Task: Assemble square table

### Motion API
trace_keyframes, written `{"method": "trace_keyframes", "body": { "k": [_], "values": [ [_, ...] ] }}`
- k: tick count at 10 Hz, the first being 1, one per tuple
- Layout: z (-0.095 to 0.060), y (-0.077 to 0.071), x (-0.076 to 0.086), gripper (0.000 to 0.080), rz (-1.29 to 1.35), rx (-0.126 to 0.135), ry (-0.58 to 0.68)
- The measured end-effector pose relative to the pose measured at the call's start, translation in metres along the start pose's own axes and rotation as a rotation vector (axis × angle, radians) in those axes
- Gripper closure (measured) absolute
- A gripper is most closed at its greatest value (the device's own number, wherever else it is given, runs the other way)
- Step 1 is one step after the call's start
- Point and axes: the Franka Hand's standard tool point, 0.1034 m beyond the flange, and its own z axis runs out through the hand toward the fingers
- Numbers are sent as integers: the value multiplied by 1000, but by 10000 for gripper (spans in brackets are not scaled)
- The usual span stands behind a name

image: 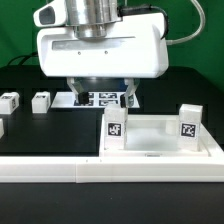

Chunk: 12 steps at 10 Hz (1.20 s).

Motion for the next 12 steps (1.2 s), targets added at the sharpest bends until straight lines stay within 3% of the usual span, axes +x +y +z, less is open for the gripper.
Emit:
{"method": "trace_keyframes", "body": {
  "k": [3,7,11,12],
  "values": [
    [-2,1,0,151,-40,0,-1],
    [-9,-3,-18,151,-173,-17,-79],
    [-8,2,-19,151,-157,-17,-69],
    [-5,3,-19,151,-203,-29,-54]
  ]
}}
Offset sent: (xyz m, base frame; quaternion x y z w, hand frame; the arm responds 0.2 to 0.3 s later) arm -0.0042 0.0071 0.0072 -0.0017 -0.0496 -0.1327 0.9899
